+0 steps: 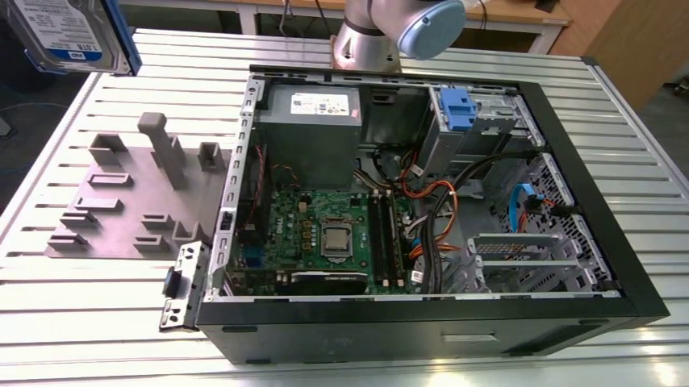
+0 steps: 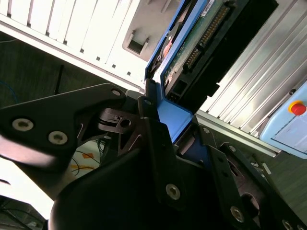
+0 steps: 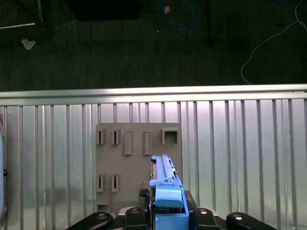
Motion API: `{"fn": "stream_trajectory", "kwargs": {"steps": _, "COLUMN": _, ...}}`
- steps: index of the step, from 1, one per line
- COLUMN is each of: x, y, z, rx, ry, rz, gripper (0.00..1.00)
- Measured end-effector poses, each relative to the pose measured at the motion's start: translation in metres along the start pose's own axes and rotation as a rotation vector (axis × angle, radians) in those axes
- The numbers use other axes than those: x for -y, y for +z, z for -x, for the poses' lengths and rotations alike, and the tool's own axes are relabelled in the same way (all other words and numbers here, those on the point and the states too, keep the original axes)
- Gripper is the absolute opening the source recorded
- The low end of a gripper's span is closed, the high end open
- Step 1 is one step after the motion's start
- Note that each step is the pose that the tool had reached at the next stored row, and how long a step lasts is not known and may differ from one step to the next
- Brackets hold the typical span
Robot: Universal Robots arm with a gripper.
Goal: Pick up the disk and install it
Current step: 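Pick up the disk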
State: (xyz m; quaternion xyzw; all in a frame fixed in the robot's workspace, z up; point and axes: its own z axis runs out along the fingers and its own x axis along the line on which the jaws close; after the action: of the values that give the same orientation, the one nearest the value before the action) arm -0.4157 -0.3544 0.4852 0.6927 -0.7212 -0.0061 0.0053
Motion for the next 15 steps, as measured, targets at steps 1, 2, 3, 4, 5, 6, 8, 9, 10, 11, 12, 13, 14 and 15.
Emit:
{"fn": "stream_trajectory", "kwargs": {"steps": 1, "x": 0.0, "y": 0.0, "z": 0.0, "rx": 0.0001, "ry": 0.0, "rz": -0.0001, "gripper": 0.37}}
{"fn": "stream_trajectory", "kwargs": {"steps": 2, "x": 0.0, "y": 0.0, "z": 0.0, "rx": 0.0, "ry": 0.0, "rz": 0.0, "gripper": 0.37}}
{"fn": "stream_trajectory", "kwargs": {"steps": 3, "x": 0.0, "y": 0.0, "z": -0.0008, "rx": 0.0, "ry": 0.0, "rz": -0.0001, "gripper": 0.37}}
{"fn": "stream_trajectory", "kwargs": {"steps": 4, "x": 0.0034, "y": -0.0001, "z": -0.0007, "rx": 0.0, "ry": 0.0, "rz": 0.0, "gripper": 0.37}}
{"fn": "stream_trajectory", "kwargs": {"steps": 5, "x": 0.0035, "y": 0.0, "z": -0.0007, "rx": 0.0, "ry": 0.0, "rz": -0.0001, "gripper": 0.37}}
{"fn": "stream_trajectory", "kwargs": {"steps": 6, "x": 0.0036, "y": 0.0, "z": -0.0007, "rx": 0.0, "ry": 0.0, "rz": -0.0001, "gripper": 0.37}}
{"fn": "stream_trajectory", "kwargs": {"steps": 8, "x": 0.0041, "y": 0.0, "z": -0.0006, "rx": 0.0, "ry": 0.0, "rz": -0.0001, "gripper": 0.37}}
{"fn": "stream_trajectory", "kwargs": {"steps": 9, "x": 0.0043, "y": -0.0001, "z": -0.0006, "rx": 0.0, "ry": 0.0, "rz": -0.0001, "gripper": 0.37}}
{"fn": "stream_trajectory", "kwargs": {"steps": 10, "x": 0.0045, "y": 0.0, "z": -0.0006, "rx": 0.0001, "ry": 0.0, "rz": -0.0001, "gripper": 0.37}}
{"fn": "stream_trajectory", "kwargs": {"steps": 11, "x": 0.0048, "y": -0.0001, "z": -0.0006, "rx": 0.0, "ry": 0.0, "rz": 0.0, "gripper": 0.37}}
{"fn": "stream_trajectory", "kwargs": {"steps": 12, "x": 0.005, "y": -0.0001, "z": -0.0006, "rx": 0.0, "ry": 0.0, "rz": 0.0, "gripper": 0.37}}
{"fn": "stream_trajectory", "kwargs": {"steps": 13, "x": 0.0052, "y": -0.0001, "z": -0.0006, "rx": 0.0, "ry": 0.0, "rz": 0.0, "gripper": 0.37}}
{"fn": "stream_trajectory", "kwargs": {"steps": 14, "x": 0.0057, "y": -0.0001, "z": -0.0006, "rx": 0.0, "ry": 0.0, "rz": -0.0001, "gripper": 0.37}}
{"fn": "stream_trajectory", "kwargs": {"steps": 15, "x": 0.0061, "y": -0.0001, "z": -0.0006, "rx": 0.0, "ry": 0.0, "rz": -0.0001, "gripper": 0.37}}
